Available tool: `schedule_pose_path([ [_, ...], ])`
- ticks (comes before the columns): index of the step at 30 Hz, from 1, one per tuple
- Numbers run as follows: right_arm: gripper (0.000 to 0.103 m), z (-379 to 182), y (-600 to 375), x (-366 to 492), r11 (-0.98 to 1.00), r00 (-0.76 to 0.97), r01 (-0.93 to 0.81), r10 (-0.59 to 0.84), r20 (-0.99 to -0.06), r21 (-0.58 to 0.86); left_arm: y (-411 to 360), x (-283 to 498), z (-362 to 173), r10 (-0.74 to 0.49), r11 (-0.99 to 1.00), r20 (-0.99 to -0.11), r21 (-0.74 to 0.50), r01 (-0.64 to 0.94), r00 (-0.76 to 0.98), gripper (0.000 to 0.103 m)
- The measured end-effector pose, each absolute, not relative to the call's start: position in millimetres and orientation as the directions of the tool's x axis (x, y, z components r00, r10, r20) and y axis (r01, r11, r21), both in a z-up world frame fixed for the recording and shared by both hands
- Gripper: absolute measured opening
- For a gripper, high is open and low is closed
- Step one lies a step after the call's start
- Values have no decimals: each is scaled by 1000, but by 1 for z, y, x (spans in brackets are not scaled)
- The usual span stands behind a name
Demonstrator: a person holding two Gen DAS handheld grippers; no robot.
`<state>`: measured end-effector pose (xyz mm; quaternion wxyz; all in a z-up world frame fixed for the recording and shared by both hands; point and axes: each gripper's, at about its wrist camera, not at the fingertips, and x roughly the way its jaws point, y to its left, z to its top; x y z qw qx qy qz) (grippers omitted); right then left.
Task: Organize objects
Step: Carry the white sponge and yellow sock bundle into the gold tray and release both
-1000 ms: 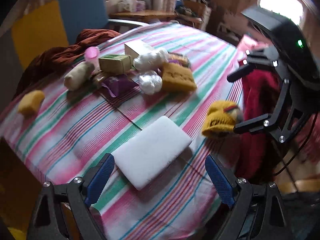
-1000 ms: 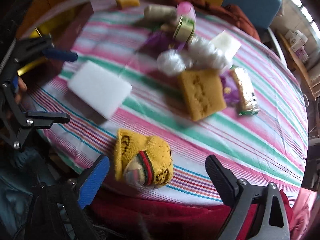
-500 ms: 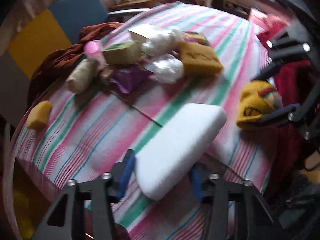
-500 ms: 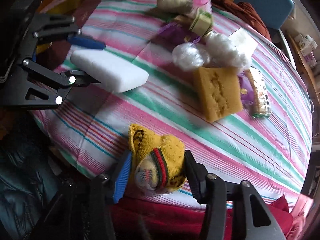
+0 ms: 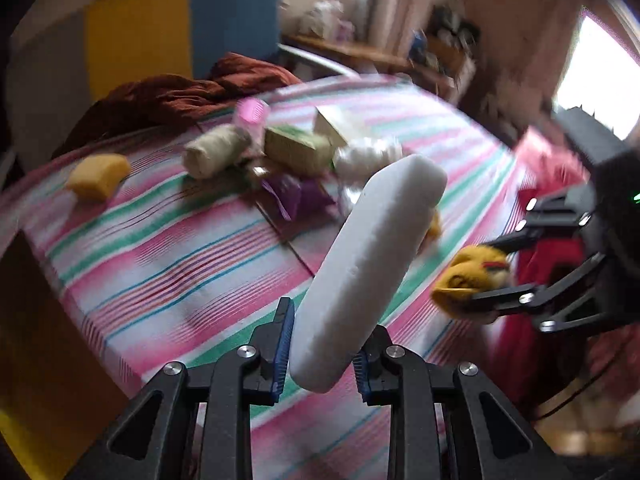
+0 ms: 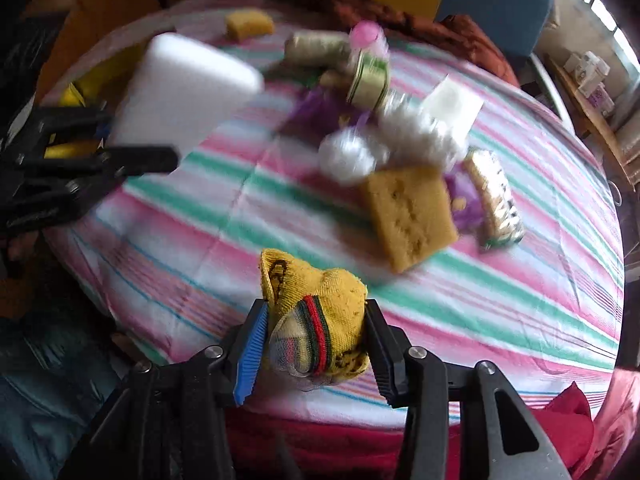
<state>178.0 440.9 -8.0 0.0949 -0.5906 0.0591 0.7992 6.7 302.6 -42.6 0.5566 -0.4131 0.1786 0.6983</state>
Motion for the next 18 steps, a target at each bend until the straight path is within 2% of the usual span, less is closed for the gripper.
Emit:
schedule_pose_path([
  [3,47,11,438,179,-976,-353,-215,61,-934,18,273,-3,-25,677,-375,-734,-273,-886,-60,28],
  [9,47,31,377,95,-989,-506,-119,-19,-862,92,201,-26,-6,687,-543,-695,-299,-785,-210,29],
  [14,47,36,320,38,-988,-562,8,-131,-817,152,129,-49,-6,611,-714,-703,-292,-637,-363,29],
  [18,51,25,271,-3,-969,-530,126,-247,-811,213,73,-63,-14,490,-839,-738,-255,-480,-464,30],
])
